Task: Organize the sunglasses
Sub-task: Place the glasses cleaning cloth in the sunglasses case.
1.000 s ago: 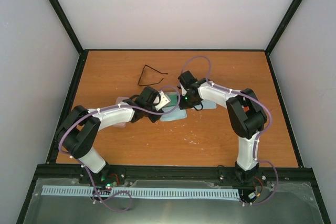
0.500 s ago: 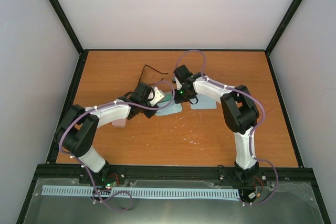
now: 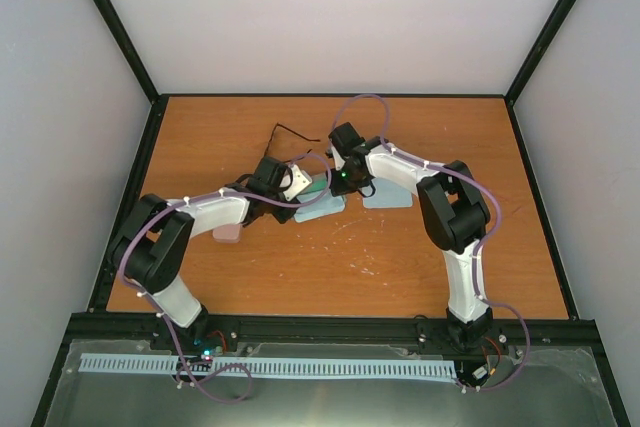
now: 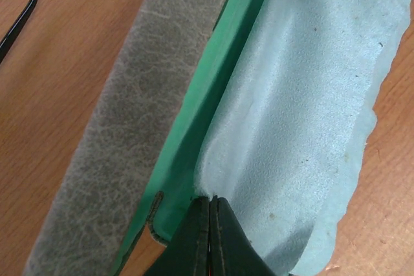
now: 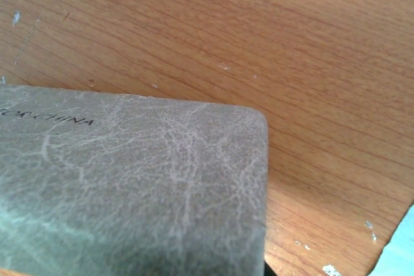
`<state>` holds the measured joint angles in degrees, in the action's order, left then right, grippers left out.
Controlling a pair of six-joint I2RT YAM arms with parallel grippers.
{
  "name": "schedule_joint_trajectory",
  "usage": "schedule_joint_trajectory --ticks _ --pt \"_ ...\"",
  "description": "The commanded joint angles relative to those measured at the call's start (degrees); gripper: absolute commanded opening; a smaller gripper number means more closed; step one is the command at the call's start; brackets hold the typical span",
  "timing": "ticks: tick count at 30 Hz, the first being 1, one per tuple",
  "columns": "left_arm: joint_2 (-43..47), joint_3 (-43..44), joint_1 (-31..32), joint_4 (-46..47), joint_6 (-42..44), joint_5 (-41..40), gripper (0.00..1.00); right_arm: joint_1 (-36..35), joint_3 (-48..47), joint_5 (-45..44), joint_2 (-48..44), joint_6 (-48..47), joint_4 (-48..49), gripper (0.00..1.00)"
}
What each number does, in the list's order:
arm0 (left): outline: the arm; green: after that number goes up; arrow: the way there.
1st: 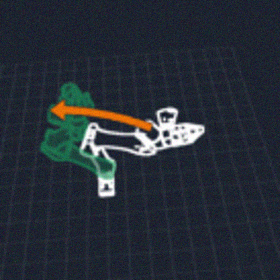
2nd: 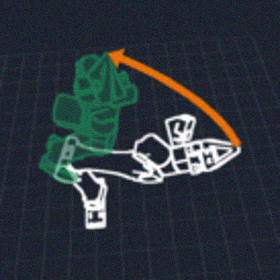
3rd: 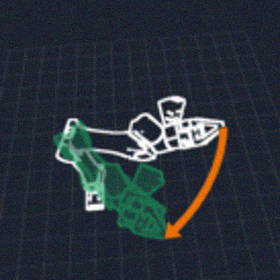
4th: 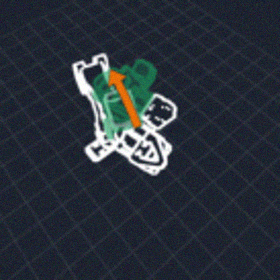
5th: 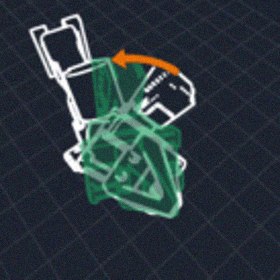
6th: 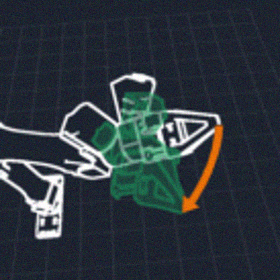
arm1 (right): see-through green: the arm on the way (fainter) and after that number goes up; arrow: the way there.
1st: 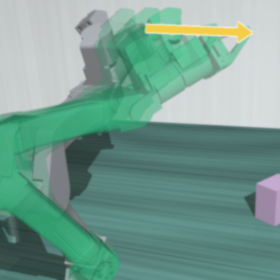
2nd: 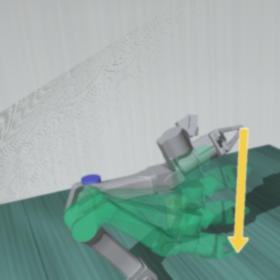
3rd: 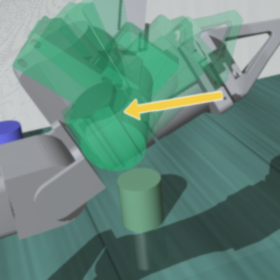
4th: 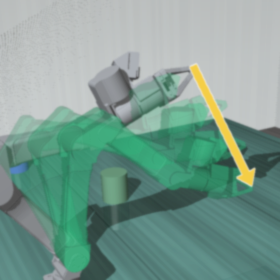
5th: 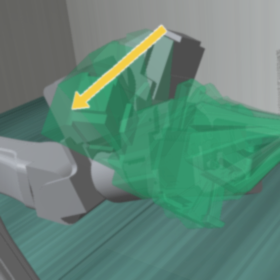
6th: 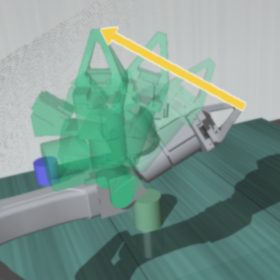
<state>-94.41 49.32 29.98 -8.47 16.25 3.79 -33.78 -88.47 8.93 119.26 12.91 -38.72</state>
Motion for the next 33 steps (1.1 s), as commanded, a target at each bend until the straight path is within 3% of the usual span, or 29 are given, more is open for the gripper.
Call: schedule_joint_trajectory --ticks 1,15,33 --pt "-1.0 1.7 -0.5 1.7 0.7 0.6 0.01 -0.2 -1.3 -1.3 1.7 -0.2 1.4 0.03" --pt "-1.5 1.6 -0.5 3.3 -0.2 -0.5 0.01 -1.1 0.4 -3.4 0.9 1.3 9.2 0.03" --pt "-1.8 0.3 -0.5 3.1 -1.8 -1.2 0.08 -1.9 0.8 -4.5 2.6 1.5 10.0 0.04"
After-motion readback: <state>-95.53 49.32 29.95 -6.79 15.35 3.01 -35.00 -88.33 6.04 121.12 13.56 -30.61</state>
